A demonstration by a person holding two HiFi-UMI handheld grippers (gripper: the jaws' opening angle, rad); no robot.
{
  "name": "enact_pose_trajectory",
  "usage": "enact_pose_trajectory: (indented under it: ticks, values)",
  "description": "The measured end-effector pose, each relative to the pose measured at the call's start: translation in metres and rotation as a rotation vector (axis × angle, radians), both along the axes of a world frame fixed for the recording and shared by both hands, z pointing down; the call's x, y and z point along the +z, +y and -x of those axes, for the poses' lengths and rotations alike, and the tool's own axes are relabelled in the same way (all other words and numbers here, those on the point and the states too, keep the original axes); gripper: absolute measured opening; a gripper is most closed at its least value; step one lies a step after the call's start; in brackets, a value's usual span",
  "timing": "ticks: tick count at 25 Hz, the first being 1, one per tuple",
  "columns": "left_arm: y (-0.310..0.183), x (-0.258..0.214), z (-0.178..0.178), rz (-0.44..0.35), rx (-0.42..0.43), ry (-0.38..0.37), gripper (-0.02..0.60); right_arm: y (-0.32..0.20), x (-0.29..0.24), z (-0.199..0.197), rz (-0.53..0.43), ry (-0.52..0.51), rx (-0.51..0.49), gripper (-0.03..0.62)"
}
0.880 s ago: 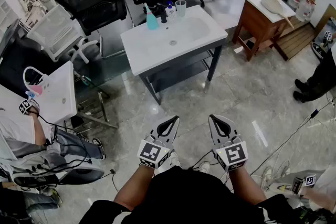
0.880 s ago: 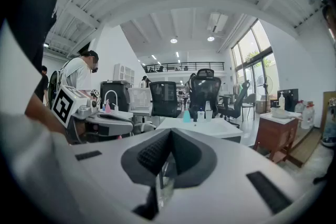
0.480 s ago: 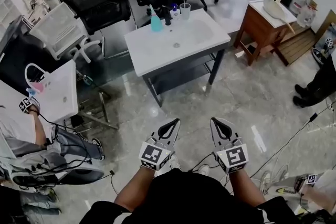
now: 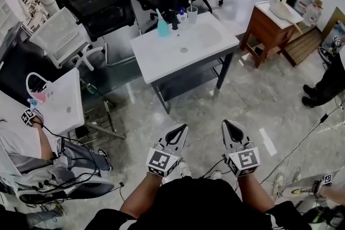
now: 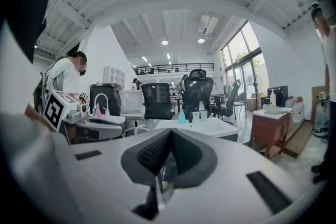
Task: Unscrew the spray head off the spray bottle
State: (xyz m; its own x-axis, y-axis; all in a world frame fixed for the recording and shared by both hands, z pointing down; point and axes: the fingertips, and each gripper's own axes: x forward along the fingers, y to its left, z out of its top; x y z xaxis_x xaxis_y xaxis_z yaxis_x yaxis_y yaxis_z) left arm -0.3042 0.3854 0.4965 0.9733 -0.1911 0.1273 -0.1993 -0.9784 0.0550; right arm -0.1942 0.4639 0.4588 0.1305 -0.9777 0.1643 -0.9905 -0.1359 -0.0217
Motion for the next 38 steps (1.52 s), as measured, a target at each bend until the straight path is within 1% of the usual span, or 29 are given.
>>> enact_pose_trajectory:
  ticks: [4, 9, 14, 16, 20, 24, 26, 30, 33, 38]
  values:
    - [-0.007, -0.001, 0.001, 0.007, 0.033, -0.002, 0.014, 0.0, 0.002, 0.001, -0.008, 0.005, 0.047, 0.005]
    - [-0.019, 0.001, -0.006, 0.003, 0.058, 0.007, 0.014, 0.003, 0.009, -0.002, 0.016, -0.004, 0.099, 0.005]
    - [-0.027, 0.004, -0.031, -0.002, 0.094, -0.007, 0.014, 0.0, 0.011, -0.026, 0.014, -0.018, 0.136, 0.005]
    - [-0.033, 0.005, -0.044, -0.005, 0.094, -0.01, 0.014, -0.003, 0.015, -0.038, 0.015, -0.024, 0.142, 0.005]
    - [-0.044, 0.005, -0.076, -0.012, 0.091, -0.02, 0.014, -0.011, 0.018, -0.072, 0.012, -0.034, 0.146, 0.005]
    - [-0.06, 0.009, -0.115, -0.007, 0.083, -0.037, 0.014, -0.029, 0.015, -0.116, -0.005, -0.031, 0.14, 0.005]
    - [-0.07, 0.006, -0.137, -0.017, 0.076, -0.041, 0.014, -0.04, 0.011, -0.139, -0.014, -0.027, 0.132, 0.005]
    - [-0.086, -0.004, -0.18, -0.028, 0.047, -0.031, 0.014, -0.057, 0.002, -0.183, -0.025, 0.0, 0.094, 0.005]
    - [-0.093, -0.004, -0.209, -0.037, 0.035, -0.039, 0.014, -0.065, 0.001, -0.21, -0.026, 0.014, 0.069, 0.005]
    - [-0.101, 0.002, -0.251, -0.032, 0.002, -0.045, 0.014, -0.073, 0.015, -0.251, -0.004, -0.009, 0.031, 0.005]
